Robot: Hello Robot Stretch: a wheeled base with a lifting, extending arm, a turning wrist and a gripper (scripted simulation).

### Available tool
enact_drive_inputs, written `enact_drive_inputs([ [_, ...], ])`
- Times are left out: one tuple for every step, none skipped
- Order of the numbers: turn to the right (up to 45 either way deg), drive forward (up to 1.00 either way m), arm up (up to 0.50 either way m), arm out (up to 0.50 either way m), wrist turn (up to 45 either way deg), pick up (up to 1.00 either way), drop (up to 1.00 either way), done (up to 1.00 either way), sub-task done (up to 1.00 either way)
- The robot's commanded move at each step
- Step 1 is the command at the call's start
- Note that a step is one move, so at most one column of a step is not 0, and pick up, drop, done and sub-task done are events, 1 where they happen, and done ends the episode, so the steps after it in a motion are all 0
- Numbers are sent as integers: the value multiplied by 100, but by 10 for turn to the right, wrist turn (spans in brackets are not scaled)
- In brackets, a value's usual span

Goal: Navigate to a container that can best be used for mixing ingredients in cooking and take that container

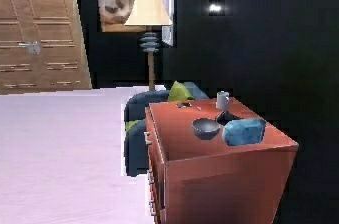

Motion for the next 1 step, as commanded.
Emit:
enact_drive_inputs([
  [0, 40, 0, 0, 0, 0, 0, 0, 0],
])
